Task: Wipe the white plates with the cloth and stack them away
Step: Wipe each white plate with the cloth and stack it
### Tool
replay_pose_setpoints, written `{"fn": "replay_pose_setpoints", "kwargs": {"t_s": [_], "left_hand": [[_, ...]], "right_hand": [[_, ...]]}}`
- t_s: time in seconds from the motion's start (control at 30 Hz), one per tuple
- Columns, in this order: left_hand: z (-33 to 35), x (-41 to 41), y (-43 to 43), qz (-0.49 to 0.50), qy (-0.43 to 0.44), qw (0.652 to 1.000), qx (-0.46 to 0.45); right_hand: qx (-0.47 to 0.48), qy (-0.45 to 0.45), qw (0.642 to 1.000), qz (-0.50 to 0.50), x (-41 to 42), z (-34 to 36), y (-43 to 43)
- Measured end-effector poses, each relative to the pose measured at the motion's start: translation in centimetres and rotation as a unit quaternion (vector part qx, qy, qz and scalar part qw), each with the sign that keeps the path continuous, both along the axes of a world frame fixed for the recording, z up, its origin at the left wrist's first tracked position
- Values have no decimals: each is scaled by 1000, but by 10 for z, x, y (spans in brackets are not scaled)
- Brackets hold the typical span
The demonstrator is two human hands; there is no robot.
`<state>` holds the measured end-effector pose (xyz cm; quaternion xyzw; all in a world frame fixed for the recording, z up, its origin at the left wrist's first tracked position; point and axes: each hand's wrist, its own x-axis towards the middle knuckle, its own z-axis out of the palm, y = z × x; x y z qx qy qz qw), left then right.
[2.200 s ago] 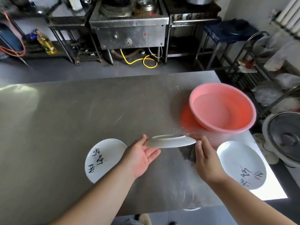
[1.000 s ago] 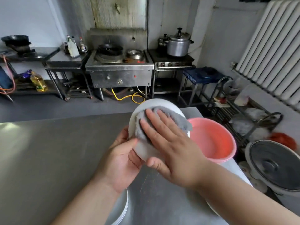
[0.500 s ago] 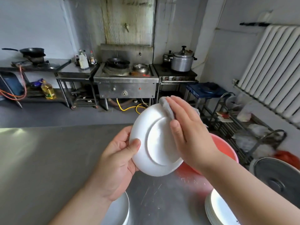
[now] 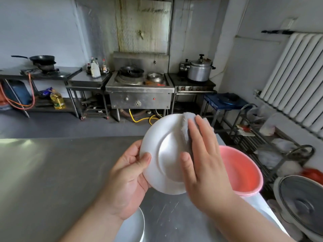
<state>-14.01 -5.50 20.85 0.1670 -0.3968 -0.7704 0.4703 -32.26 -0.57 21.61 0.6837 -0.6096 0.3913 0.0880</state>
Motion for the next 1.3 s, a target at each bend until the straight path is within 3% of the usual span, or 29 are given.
{"fn": "replay_pose_setpoints", "kwargs": {"t_s": [0.07,0.2,0.37,0.5,0.63,0.73,0.87,0.97,1.07,1.2,1.3], "left_hand": [[-5,1,2,-9,0,1000,18],[-9,5,0,-16,17,999,36],[0,8,-10,23,52,998,24],[0,9,-10,32,36,998,27],[-4,8,-6,4,10,1000,28],[-2,7,-6,3,31,999,26],[-3,4,-10,34,65,996,47],[-5,1,-8,27,65,997,32],[2,9,-9,6,28,1000,13],[18,21,-17,-1,-19,1000,4],[17,21,-19,5,1,1000,-4]], "right_hand": [[8,18,1000,-14,6,-13,8],[21,68,996,51,-11,20,-7],[30,-78,995,54,-20,20,-7],[13,-9,1000,18,9,-27,24],[42,70,994,69,-15,22,3],[40,5,994,100,-30,45,-11],[-8,-119,993,25,1,-12,10],[-62,-133,989,13,16,-37,22],[-86,-113,988,58,-7,-1,8],[33,-84,982,164,-32,48,-12],[55,-63,986,144,-23,38,-6]]}}
